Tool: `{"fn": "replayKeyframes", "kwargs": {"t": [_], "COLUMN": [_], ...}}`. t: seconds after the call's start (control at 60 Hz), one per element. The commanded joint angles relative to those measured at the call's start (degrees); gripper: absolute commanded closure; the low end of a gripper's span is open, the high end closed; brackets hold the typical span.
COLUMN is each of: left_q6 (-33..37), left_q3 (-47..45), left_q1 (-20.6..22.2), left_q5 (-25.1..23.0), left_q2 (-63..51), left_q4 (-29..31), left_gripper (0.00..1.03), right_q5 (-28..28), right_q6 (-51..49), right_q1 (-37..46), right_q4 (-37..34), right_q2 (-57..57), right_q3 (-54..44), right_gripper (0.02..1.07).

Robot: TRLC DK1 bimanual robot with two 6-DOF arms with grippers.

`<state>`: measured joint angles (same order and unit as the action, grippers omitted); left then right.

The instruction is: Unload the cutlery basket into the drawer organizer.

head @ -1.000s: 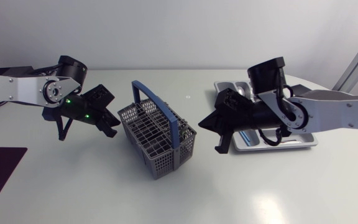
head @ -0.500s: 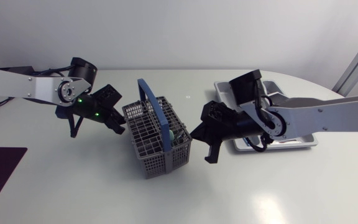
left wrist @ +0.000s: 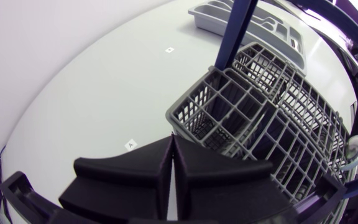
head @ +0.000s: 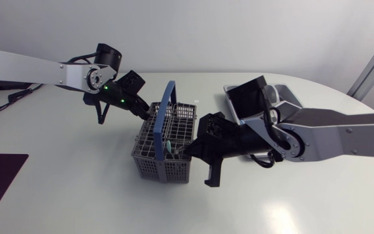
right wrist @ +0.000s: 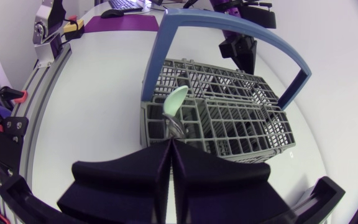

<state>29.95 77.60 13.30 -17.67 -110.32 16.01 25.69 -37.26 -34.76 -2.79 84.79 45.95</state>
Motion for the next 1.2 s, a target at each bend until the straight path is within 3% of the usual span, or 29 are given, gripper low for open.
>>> {"fn": "replayKeyframes", "kwargs": {"t": [0.0,0.317,0.45,0.8,1.183], "left_q6": [-1.04,1.69,3.18,1.69,1.6], "left_q3": [1.85,-13.09,-16.08,-4.13,2.9], "left_q1": [-0.12,-1.87,-2.4,-0.73,-0.91], "left_q5": [-0.52,-1.66,-1.49,-1.58,-3.25], "left_q2": [-0.42,16.81,17.77,0.11,-2.79], "left_q4": [1.39,4.03,3.59,1.57,3.15], "left_gripper": [1.0,1.0,1.0,1.0,1.0], "right_q5": [-0.12,-0.12,-0.2,-4.25,-7.5], "right_q6": [1.4,-1.5,-1.77,0.43,3.77], "right_q1": [1.1,4.79,4.79,-2.41,-10.06], "right_q4": [-0.9,-2.05,-1.61,-0.03,1.47], "right_q2": [-3.93,-6.04,-4.11,0.64,6.7], "right_q3": [-2.1,-5.35,-5.79,-3.42,3.44], "right_gripper": [1.02,1.02,1.02,1.02,1.02]}}
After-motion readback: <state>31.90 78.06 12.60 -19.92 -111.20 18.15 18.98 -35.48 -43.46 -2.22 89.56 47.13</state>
